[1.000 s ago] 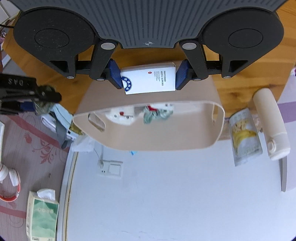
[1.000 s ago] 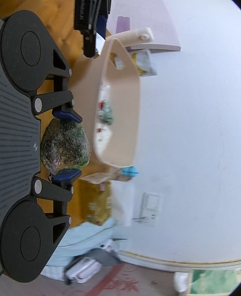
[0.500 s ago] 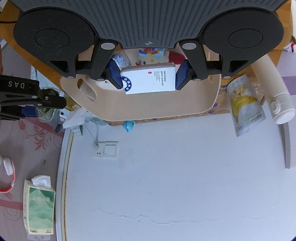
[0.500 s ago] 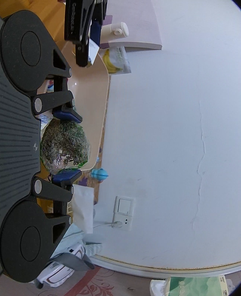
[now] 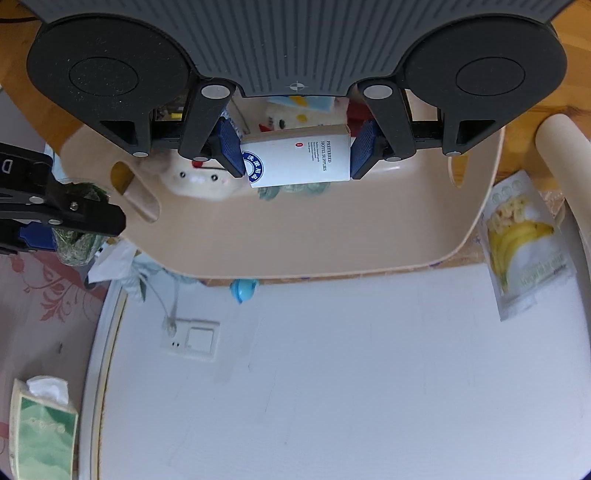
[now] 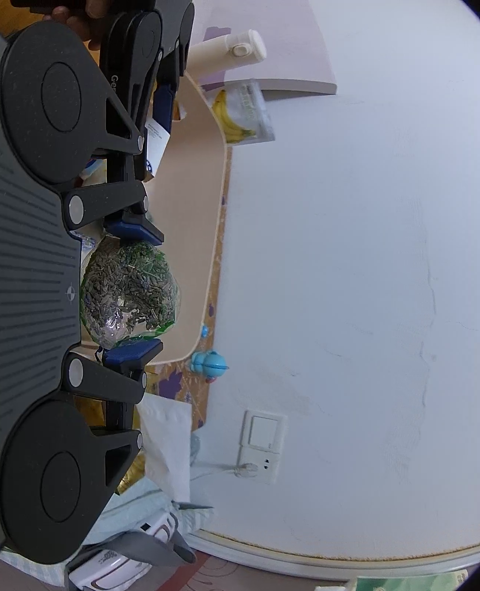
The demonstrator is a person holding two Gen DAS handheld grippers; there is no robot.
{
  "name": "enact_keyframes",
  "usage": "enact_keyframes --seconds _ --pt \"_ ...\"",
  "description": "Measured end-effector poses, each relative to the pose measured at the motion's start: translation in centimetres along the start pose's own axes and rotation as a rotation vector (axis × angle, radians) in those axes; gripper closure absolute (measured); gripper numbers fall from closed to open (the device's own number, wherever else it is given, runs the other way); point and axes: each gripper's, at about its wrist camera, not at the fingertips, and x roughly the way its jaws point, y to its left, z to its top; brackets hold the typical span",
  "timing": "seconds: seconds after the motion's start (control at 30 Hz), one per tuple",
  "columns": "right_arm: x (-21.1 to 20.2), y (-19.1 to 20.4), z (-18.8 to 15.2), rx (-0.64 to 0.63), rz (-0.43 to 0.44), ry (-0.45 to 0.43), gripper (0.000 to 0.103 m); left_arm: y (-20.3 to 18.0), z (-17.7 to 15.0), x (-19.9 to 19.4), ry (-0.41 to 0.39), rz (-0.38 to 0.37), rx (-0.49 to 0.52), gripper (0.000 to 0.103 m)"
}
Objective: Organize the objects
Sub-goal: 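Open left tool dropping card box in bin while right tool releases snack bag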
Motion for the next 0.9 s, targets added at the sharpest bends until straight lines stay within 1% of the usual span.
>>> enact_keyframes --seconds 0.1,0.3,0.43,0.47,0.5,0.6,0.63,0.67,0.8,0.87,0.9 --pt "1.2 0.3 -0.5 -0.033 -0.025 0.018 0.05 -0.2 -0.2 0.6 0.019 0.004 0.012 0.04" --pt "2.5 0.6 -1.2 -0.055 -0.026 0.054 0.049 -0.4 -0.3 1.2 0.062 0.036 0.012 0.04" --pt "2.7 1.0 -1.4 -0.072 -0.013 0.072 0.041 -0.6 -0.3 1.3 0.073 0.059 0.021 0.039" --pt "2.7 1.1 -1.4 -0.074 -0.009 0.076 0.038 -0.7 -0.3 1.2 0.075 0.057 0.021 0.037" --pt "2.7 1.1 -1.5 -0.074 -0.007 0.078 0.038 -0.6 -0.3 1.1 0.077 0.055 0.02 0.032" --pt "2.7 1.2 -1.6 -0.066 -0.004 0.088 0.037 -0.7 -0.4 0.7 0.071 0.076 0.017 0.021" --pt "2.6 1.2 -1.7 -0.063 -0.005 0.089 0.035 -0.7 -0.3 0.6 0.069 0.084 0.019 0.02" --pt "2.4 1.2 -1.7 -0.061 -0.006 0.087 0.031 -0.8 -0.3 0.5 0.071 0.089 0.022 0.019" --pt "1.4 1.1 -1.4 -0.054 0.001 0.061 0.018 -1.1 -0.4 -0.4 0.069 0.096 0.043 0.018" --pt "0.9 1.2 -1.4 -0.059 -0.002 0.049 0.007 -1.1 -0.4 -0.8 0.064 0.097 0.041 0.017" --pt "0.7 1.2 -1.3 -0.063 -0.005 0.045 0.005 -1.1 -0.4 -1.1 0.063 0.097 0.039 0.016"
